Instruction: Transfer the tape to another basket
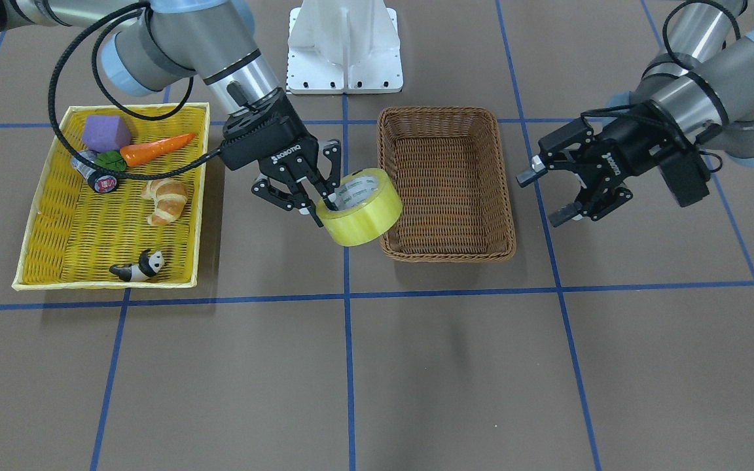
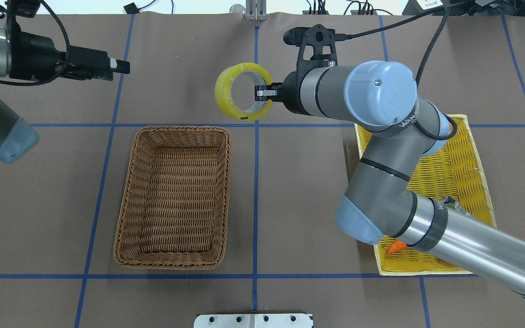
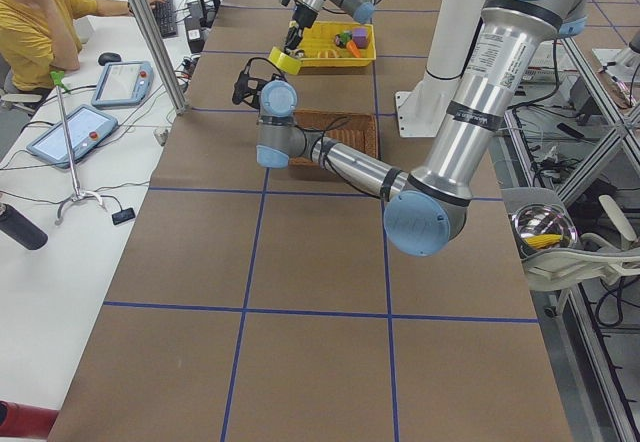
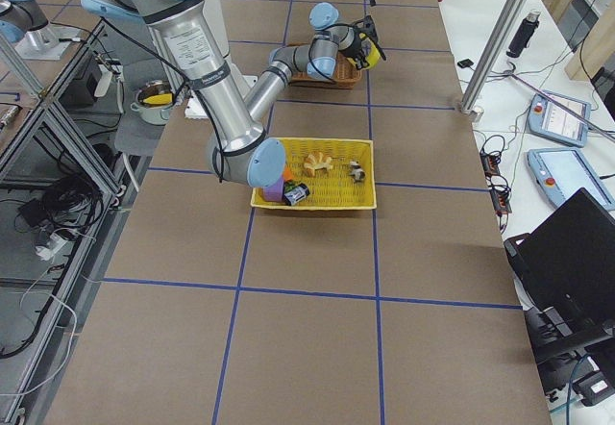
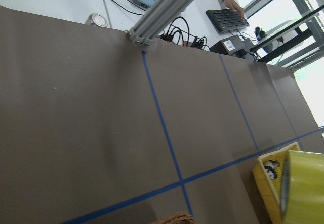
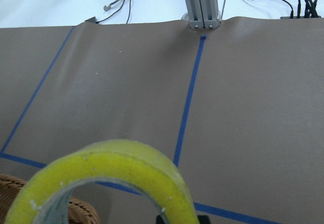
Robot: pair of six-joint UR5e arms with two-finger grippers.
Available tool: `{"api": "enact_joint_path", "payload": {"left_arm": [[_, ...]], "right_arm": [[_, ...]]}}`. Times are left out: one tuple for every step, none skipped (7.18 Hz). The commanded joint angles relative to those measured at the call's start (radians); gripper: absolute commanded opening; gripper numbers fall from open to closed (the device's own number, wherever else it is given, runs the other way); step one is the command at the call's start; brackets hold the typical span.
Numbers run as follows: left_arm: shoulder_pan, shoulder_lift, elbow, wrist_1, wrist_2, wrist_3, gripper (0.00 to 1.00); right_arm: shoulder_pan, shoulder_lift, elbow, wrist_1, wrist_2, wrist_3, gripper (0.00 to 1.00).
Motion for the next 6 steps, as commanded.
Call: {"api": "enact_joint_path", "payload": {"left_arm": [[0.081,-0.046,0.003,-0.023,0.068,-0.021,1.0],[0.124,-0.057,0.009,-0.023,0.086,-0.02,1.0],[0.129,-0.058,0.001,-0.023,0.088,-0.02,1.0],[0.131,-0.06,-0.009,-0.025,0.088,-0.021,1.0],[0.131,-0.06,-0.015,-0.026,0.087,-0.021,1.0],[0.132,-0.06,-0.016,-0.026,0.087,-0.021,1.0]], "right_arm": [[-0.023,0.083,-0.057,0.005,-0.018,0.004,0.0],[-0.03,0.094,-0.063,0.001,-0.016,0.004,0.0],[-0.039,0.097,-0.063,-0.001,-0.016,0.002,0.0],[-0.045,0.097,-0.063,-0.001,-0.016,-0.004,0.0],[-0.05,0.097,-0.067,-0.002,-0.015,-0.007,0.0],[-0.053,0.099,-0.072,-0.002,-0.015,-0.007,0.0]]}}
